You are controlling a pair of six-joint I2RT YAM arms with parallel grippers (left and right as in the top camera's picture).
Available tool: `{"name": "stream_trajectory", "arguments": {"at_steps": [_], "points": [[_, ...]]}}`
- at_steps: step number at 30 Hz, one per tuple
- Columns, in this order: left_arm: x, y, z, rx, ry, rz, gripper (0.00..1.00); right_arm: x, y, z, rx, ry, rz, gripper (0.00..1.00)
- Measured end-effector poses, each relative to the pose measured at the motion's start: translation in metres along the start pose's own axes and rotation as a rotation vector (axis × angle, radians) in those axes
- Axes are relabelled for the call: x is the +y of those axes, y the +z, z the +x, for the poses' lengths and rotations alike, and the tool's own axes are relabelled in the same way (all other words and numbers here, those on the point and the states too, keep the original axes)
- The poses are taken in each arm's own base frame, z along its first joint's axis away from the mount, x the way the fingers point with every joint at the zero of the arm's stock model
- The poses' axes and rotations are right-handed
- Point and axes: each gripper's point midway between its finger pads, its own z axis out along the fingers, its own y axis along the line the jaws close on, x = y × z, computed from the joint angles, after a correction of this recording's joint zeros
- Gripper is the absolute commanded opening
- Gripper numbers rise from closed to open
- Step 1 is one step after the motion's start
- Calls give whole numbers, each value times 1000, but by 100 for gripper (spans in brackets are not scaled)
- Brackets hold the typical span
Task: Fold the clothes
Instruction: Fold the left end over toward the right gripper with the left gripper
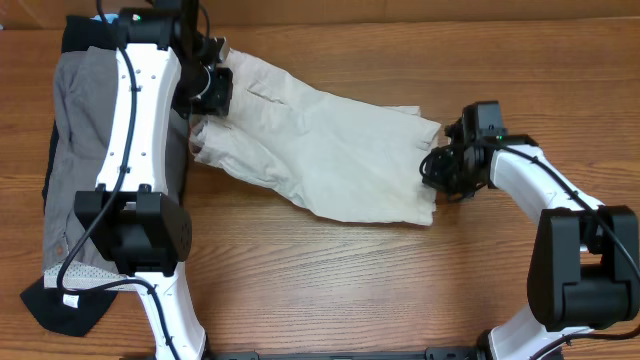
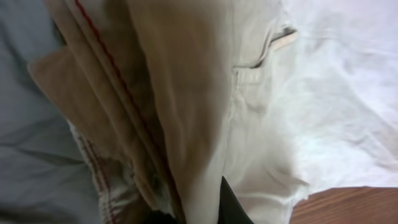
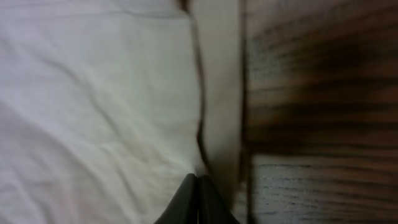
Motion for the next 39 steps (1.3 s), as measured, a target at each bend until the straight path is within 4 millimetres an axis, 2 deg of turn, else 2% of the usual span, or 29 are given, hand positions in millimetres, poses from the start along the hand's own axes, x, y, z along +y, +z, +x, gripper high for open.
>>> {"name": "stream_trajectory", "arguments": {"at_steps": [4,9,15,19,24,27,35,36,39], "points": [[-9,-19,-7,-47,45,20,4,-6,10,6,-8,24,-5,4],[-38,-20,-8,-55,125,55,4,-5,14,8,-11,39,-27,4],[-97,-13,-4,-61,260,89,4,-3,14,8,-14,44,-35,4],[-143,-9,-1,-84,364,112,10,-2,14,7,-14,46,-39,4],[-188,0,-4,-140,437,138,8,-1,14,8,-10,48,-49,4],[-205,11,1,-136,440,147,4,-1,14,8,-10,48,-49,4],[-239,38,4,-140,399,177,6,0,14,8,-9,50,-52,4],[-243,41,4,-139,390,181,7,0,14,8,-9,50,-53,4],[-254,44,6,-144,371,193,22,0,14,8,-8,55,-53,4]]}}
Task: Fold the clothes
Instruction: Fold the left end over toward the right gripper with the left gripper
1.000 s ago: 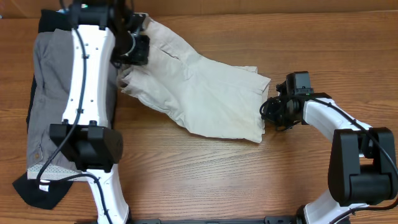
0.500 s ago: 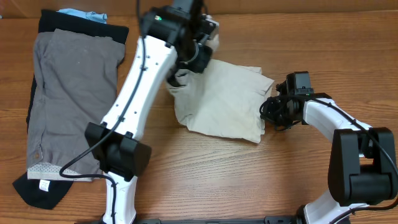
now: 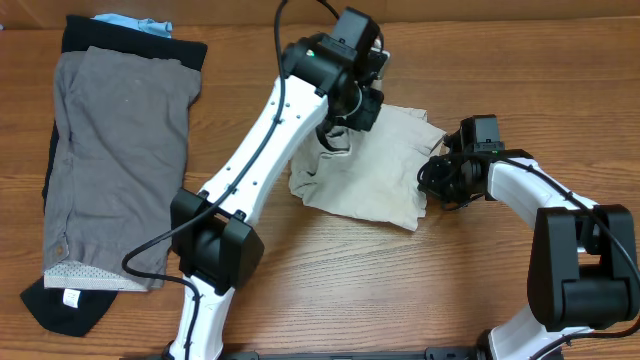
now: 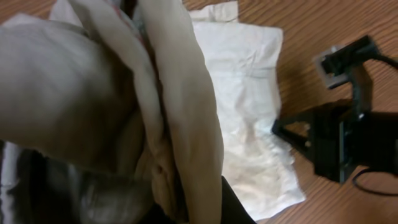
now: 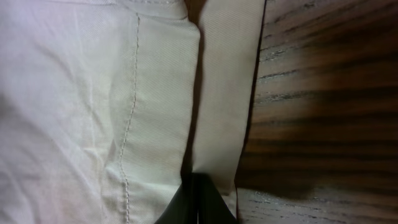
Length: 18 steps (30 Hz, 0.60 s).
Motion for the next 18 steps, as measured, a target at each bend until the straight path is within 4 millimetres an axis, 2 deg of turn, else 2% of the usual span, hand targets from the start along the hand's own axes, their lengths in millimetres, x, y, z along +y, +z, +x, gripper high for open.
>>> {"name": "stream_trajectory", "arguments": {"at_steps": [6,11,13,16,18], "points": [[-20,4,0,-5,-26,26,33,2,0,-2,-6,8,-8,4],[-38,5,2,2,-36,79,50,2,-8,-2,27,56,-54,4],[-44,5,1,-2,-37,102,55,1,-19,-12,20,88,-90,4],[-52,5,-2,-13,-37,133,58,0,-51,-38,-42,133,-149,4],[-57,4,-5,-24,-35,154,61,0,-77,-53,-101,148,-177,12]]}}
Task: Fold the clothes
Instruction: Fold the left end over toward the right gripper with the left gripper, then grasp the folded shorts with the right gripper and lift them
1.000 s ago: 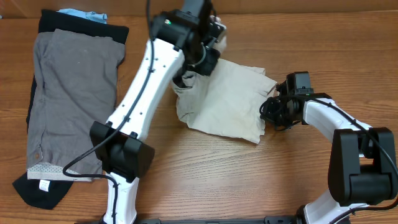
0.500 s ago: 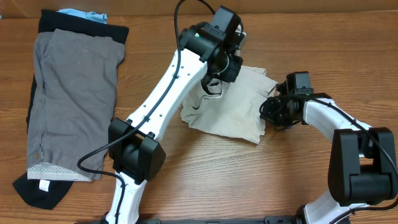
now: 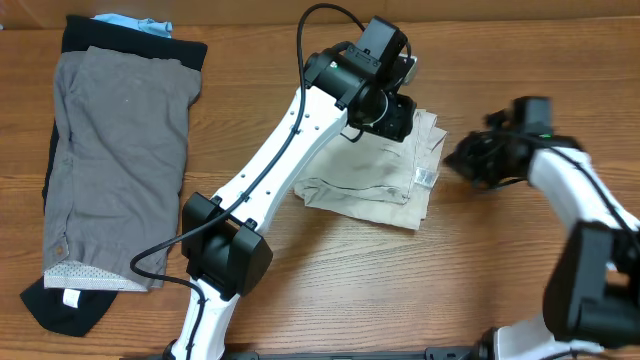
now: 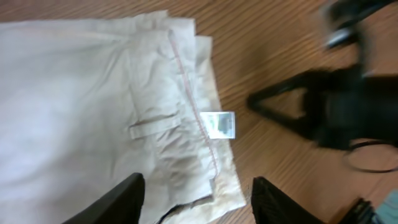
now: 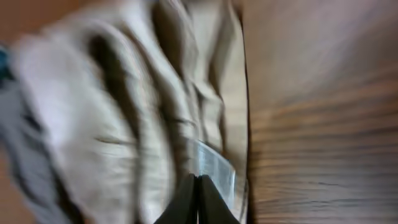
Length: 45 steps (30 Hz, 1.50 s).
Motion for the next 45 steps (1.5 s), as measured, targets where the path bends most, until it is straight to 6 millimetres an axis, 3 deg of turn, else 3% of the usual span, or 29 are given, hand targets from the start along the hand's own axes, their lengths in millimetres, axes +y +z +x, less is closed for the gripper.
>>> {"name": "stream_trajectory", "arguments": {"at_steps": [1,3,5,9,11,14,18,21,25,30,40,42,45], "points": [[-2,0,-2,-7,1,12,62,3,-13,-8,-34,-2,-15,21],[-6,-1,-4,-15,5,31,66,11,-42,-22,-110,-7,-45,48],[-8,-5,-7,-22,6,42,70,14,-52,-24,-131,-22,-55,64],[-8,-34,-20,-61,12,46,87,17,-49,-12,-90,-58,-53,92],[-1,-58,-30,-98,6,29,91,22,-40,-5,-60,-93,-43,100],[26,-97,-43,-157,-39,-26,92,28,-19,8,-15,-150,2,100],[81,-141,-45,-204,-137,-138,92,30,14,21,38,-210,58,100],[121,-159,-38,-204,-215,-214,91,22,42,28,63,-231,135,100],[156,-172,-23,-171,-296,-274,89,5,65,30,60,-226,248,100],[173,-178,-9,-134,-339,-322,89,4,69,18,6,-226,273,100],[178,-179,-6,-126,-340,-360,88,10,82,18,25,-187,221,92],[178,-179,-5,-124,-341,-361,88,10,84,17,31,-175,218,84],[177,-179,-5,-122,-340,-361,87,14,88,17,41,-157,191,60]]}}
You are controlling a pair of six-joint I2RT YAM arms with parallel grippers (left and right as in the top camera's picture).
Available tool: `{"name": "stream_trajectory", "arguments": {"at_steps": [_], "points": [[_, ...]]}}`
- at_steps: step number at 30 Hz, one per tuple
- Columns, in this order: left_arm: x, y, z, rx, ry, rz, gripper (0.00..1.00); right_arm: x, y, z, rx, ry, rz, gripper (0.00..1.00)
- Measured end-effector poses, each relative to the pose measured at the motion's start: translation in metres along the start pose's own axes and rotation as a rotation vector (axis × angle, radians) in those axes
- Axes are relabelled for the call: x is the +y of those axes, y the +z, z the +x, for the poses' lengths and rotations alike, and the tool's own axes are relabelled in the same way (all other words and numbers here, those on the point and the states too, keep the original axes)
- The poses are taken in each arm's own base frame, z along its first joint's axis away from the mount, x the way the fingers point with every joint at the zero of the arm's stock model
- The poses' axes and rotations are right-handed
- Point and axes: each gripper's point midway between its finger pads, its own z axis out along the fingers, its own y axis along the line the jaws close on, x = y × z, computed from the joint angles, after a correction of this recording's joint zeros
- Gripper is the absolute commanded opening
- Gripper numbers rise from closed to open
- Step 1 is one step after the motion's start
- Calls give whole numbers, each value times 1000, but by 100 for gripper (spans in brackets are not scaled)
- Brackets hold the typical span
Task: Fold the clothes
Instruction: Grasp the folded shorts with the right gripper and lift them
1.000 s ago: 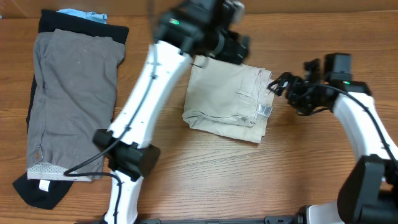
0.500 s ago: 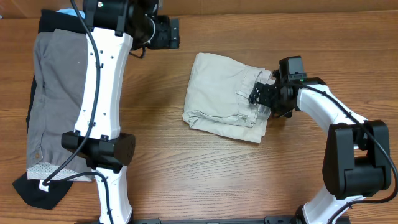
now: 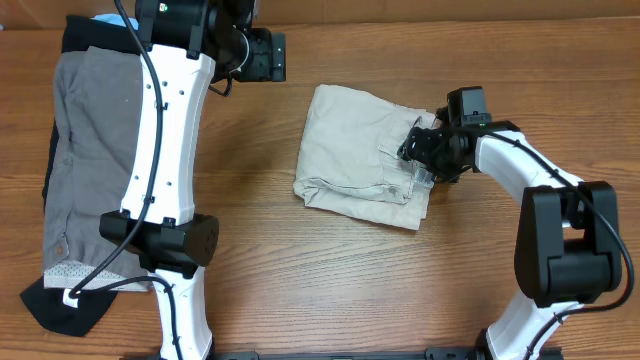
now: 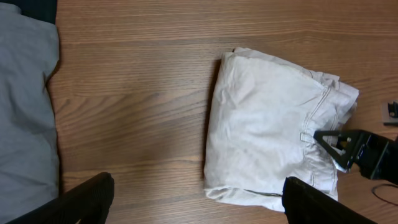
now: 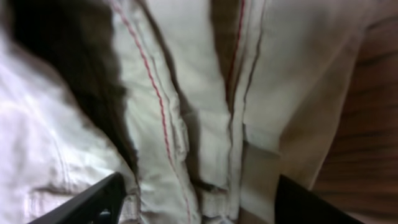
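Note:
The beige shorts (image 3: 360, 150) lie folded in half in the middle of the table, with waistband and belt loop at the right edge (image 4: 273, 124). My right gripper (image 3: 416, 152) stands open at that right edge, its jaws spread over the red-stitched waistband layers (image 5: 186, 93), holding nothing. In its own wrist view the right gripper (image 5: 202, 205) has cloth under both fingers. My left gripper (image 3: 268, 55) hangs open, high over bare wood at the back left of the shorts. From the left wrist view the left gripper (image 4: 199, 202) looks down on the shorts and the right gripper's fingers (image 4: 339, 149).
A pile of folded clothes sits at the far left: grey shorts (image 3: 110, 140) on top of a black garment (image 3: 60, 305), with a bit of blue at the back. The grey cloth (image 4: 25, 112) shows at the left edge. The wooden table (image 3: 300, 290) surrounds everything.
My left gripper, then open just above the shorts' waistband, is now up and away at the back left. My right gripper, then shut and off to the right, is now open on the waistband edge.
The shorts lay stretched out, my left gripper shut on the waistband end and my right shut on the hem end. Then the left held the waistband over the right half. Then it was open with the shorts folded, the right drawn off. Now left is away, right is back.

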Motion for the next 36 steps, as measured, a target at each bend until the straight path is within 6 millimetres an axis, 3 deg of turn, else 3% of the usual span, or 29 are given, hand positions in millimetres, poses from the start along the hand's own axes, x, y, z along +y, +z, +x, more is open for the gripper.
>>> {"name": "stream_trajectory", "arguments": {"at_steps": [8,19,22,26,29,31,36], "points": [[-5,1,3,7,9,3,85,5,9,3,42,23,-63,4],[-22,15,9,41,43,13,84,28,12,-6,59,45,-261,4],[-24,21,11,55,47,12,83,28,4,-28,16,99,-324,4],[-23,22,11,58,47,11,84,20,-19,-82,-126,175,-399,4],[-23,22,11,58,47,11,85,-1,-45,-125,-256,258,-440,4],[-24,22,11,58,47,11,85,-27,-62,-150,-342,339,-444,4],[-23,22,11,57,47,11,85,-118,-100,-187,-515,588,-387,4]]}}
